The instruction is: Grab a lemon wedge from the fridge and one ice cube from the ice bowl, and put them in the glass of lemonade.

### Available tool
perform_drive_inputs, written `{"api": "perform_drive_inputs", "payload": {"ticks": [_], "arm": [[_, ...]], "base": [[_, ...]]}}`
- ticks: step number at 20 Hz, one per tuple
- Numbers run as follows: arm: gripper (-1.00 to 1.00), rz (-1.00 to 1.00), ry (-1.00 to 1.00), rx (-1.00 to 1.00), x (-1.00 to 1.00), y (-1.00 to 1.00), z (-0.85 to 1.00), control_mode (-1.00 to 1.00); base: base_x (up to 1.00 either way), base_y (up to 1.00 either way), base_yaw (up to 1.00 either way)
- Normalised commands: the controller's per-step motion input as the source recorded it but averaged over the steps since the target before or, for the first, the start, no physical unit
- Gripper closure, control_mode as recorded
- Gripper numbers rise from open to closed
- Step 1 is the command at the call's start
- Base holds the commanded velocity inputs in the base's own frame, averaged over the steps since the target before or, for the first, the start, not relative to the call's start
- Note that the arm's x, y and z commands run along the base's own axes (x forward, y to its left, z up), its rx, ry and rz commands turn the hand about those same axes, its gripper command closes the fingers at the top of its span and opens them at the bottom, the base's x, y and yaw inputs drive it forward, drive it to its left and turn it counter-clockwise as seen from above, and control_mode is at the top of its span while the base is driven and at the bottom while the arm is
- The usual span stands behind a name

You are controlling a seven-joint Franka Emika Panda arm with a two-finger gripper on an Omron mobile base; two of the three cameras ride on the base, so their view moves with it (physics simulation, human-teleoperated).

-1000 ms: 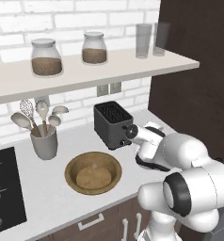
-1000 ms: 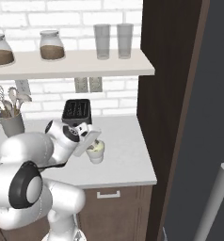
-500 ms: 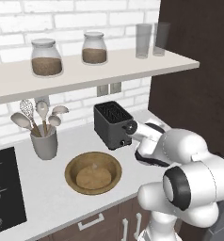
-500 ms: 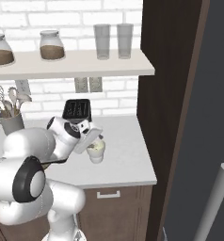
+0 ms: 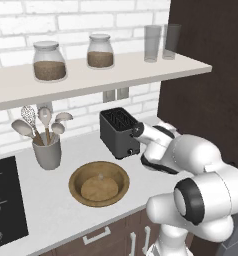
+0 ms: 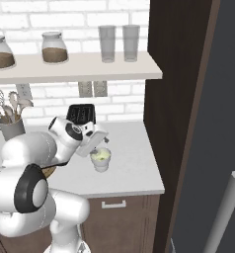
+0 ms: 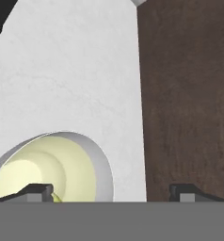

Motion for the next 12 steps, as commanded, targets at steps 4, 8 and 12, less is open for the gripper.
{"api": "perform_drive_inputs", "payload": {"ticks": [4, 8, 12], "arm": [[-1.00, -0.08, 0.00, 0.02, 0.18, -0.13, 0.01, -1.00], [-1.00, -0.08, 0.00, 0.00, 0.29, -0.08, -0.07, -1.00], [-1.00, -0.08, 0.00, 0.00, 0.10, -0.03, -0.16, -1.00]], "base": [[0.00, 0.00, 0.00], [0.00, 0.00, 0.00], [0.00, 0.00, 0.00]]}}
